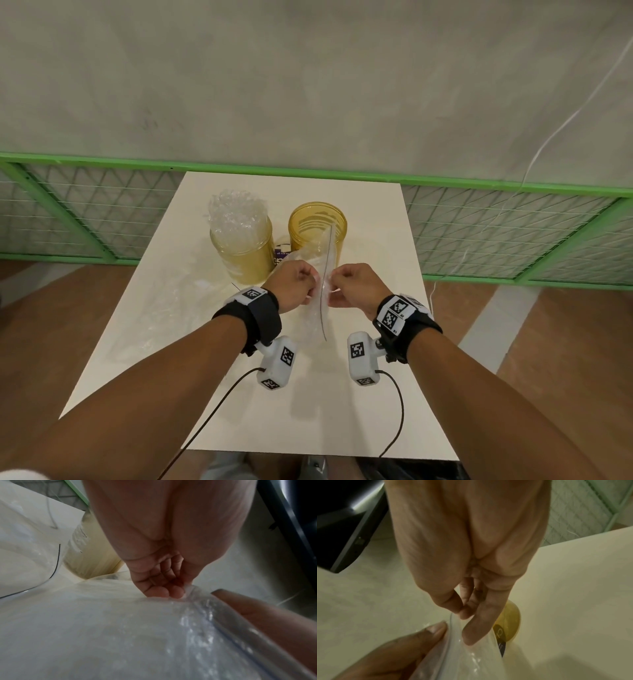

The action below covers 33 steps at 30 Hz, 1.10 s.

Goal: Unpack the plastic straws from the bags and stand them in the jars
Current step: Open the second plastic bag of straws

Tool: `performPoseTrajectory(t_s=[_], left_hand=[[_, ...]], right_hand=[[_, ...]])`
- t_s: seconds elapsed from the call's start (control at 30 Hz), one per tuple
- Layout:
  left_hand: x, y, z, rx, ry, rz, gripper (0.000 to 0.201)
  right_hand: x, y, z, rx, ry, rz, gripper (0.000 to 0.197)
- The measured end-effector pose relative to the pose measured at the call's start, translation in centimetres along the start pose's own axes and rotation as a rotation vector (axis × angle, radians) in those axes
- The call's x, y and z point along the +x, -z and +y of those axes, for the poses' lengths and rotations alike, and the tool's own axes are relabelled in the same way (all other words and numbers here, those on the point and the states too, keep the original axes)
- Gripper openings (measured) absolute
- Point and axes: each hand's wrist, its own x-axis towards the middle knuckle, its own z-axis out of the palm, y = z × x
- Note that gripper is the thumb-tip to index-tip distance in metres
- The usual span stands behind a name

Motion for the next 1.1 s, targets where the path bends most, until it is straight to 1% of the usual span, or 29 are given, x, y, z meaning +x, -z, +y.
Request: performPoseTrajectory(t_s=[0.07,0.13,0.23,0.33,0.47,0.53,0.57,0.7,0.8,0.9,0.97,1.0,1.03,1.1], left_hand=[[-0.2,-0.2,0.0,0.045,-0.011,-0.03,0.01],[-0.4,-0.3,-0.1,0.044,-0.017,-0.035,0.009],[-0.5,0.0,-0.4,0.007,-0.001,-0.008,0.018],[-0.4,0.1,-0.7,-0.004,-0.01,-0.006,0.02],[-0.7,0.0,-0.9,0.019,-0.037,-0.04,0.019],[-1.0,0.0,-0.9,0.017,-0.058,-0.067,0.017],[-1.1,0.1,-0.9,0.018,-0.063,-0.075,0.017],[-1.0,0.1,-1.1,0.026,-0.058,-0.038,0.015],[-0.7,0.2,-1.2,0.038,-0.055,-0.004,0.014],[-0.6,0.1,-1.3,0.071,-0.063,-0.034,0.012],[-0.6,-0.1,-1.3,0.085,-0.059,-0.047,0.006],[-0.6,-0.2,-1.3,0.086,-0.046,-0.052,0.007],[-0.6,-0.3,-1.1,0.091,-0.029,-0.065,0.014],[-0.6,-0.3,-1.0,0.122,-0.005,-0.105,0.028]], right_hand=[[-0.2,-0.1,-0.1,-0.059,-0.005,-0.019,0.009],[-0.2,0.1,0.0,-0.054,-0.003,-0.05,0.01],[-0.4,0.3,0.4,-0.026,-0.002,-0.067,0.006],[-0.6,0.4,0.5,-0.025,0.004,-0.062,0.013],[-0.8,0.1,0.3,-0.032,-0.017,-0.056,0.005],[-0.7,0.2,0.3,-0.036,-0.022,-0.037,0.018],[-0.7,0.2,0.3,-0.046,-0.026,-0.038,0.02],[-0.6,0.1,0.3,-0.051,-0.023,-0.024,0.013],[-0.6,0.2,0.4,-0.011,-0.022,-0.031,0.015],[-0.8,0.5,0.4,-0.04,-0.025,-0.058,0.006],[-0.7,0.6,0.4,-0.07,-0.028,-0.058,0.006],[-0.7,0.6,0.5,-0.077,-0.028,-0.055,0.005],[-0.7,0.6,0.5,-0.076,-0.027,-0.05,0.005],[-0.7,0.6,0.7,-0.072,-0.023,-0.048,0.013]])
